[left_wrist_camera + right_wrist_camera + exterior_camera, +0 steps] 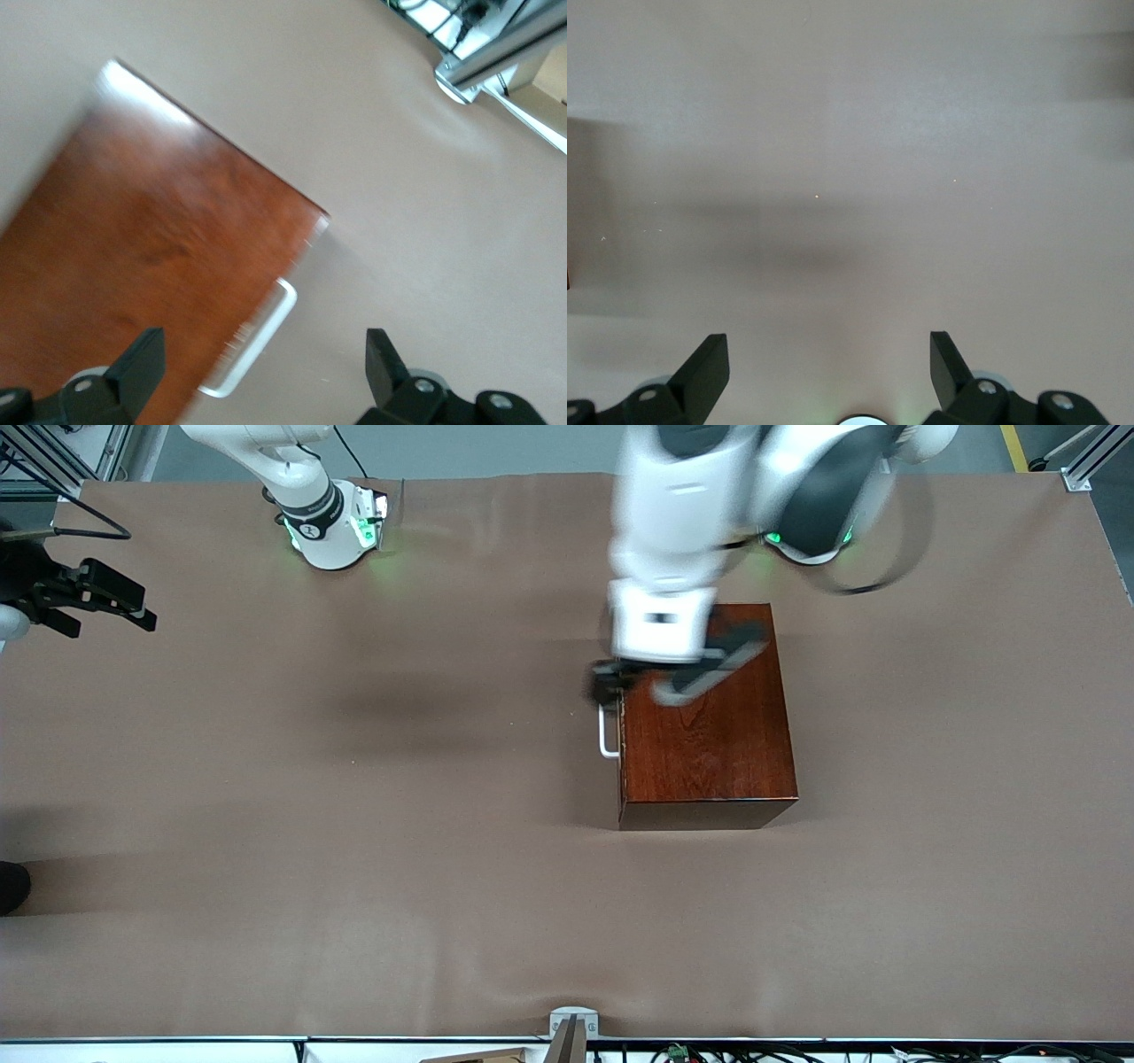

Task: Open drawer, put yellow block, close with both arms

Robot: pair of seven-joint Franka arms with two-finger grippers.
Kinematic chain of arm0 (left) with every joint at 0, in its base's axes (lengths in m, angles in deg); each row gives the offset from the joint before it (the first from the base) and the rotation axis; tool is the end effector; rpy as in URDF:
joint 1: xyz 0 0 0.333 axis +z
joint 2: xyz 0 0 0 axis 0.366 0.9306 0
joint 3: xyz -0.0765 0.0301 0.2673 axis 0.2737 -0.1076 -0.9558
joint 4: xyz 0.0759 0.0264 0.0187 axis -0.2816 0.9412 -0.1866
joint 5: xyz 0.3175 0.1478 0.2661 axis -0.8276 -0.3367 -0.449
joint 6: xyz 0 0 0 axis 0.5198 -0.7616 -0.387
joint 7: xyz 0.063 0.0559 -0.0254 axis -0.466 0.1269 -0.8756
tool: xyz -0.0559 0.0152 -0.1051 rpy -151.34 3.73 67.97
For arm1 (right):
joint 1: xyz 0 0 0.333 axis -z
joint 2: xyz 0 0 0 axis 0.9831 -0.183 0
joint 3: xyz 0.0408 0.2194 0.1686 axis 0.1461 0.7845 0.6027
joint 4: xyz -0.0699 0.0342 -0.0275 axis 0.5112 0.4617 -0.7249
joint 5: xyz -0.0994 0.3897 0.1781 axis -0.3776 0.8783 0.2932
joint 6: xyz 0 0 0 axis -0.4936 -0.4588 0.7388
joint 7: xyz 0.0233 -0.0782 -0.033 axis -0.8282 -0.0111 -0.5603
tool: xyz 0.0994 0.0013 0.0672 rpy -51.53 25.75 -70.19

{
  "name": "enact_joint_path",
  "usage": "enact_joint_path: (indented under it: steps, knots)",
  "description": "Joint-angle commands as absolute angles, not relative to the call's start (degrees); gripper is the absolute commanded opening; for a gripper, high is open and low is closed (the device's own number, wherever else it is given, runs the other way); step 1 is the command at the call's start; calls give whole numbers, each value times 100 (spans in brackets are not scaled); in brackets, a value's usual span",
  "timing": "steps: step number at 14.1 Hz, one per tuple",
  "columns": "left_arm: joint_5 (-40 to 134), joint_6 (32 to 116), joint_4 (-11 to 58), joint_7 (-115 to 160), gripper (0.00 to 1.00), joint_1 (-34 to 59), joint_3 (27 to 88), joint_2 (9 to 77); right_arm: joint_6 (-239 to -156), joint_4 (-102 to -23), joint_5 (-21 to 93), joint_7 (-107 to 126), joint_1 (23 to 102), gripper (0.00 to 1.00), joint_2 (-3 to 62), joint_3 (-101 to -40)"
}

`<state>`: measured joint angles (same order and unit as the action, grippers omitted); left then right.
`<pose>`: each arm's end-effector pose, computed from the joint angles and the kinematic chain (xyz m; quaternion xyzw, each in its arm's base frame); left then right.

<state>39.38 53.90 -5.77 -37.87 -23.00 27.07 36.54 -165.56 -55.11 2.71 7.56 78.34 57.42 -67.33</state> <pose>0.5802 -0.3964 0.5483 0.9546 0.2907 0.0558 0.0335 0.5684 -0.0008 0.6033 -0.9988 -0.0195 0.0245 0.0371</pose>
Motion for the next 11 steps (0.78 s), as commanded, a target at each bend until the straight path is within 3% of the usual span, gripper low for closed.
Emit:
enact_joint_path:
  steps: [1, 9, 11]
  knots:
    - [4114, 4814, -270, -2616, 100, -1784, 2788, 3214, -16570, -5512, 231, 809, 7901, 100, 5786, -6660]
    - [4019, 4380, 1029, 287, 100, -499, 2771, 1712, -16578, -5520, -112, 783, 7866, 100, 5786, -6625]
    - [3992, 4301, 1075, 918, 100, -184, 2797, 1570, -16570, -5520, -112, 774, 7875, 100, 5786, -6625]
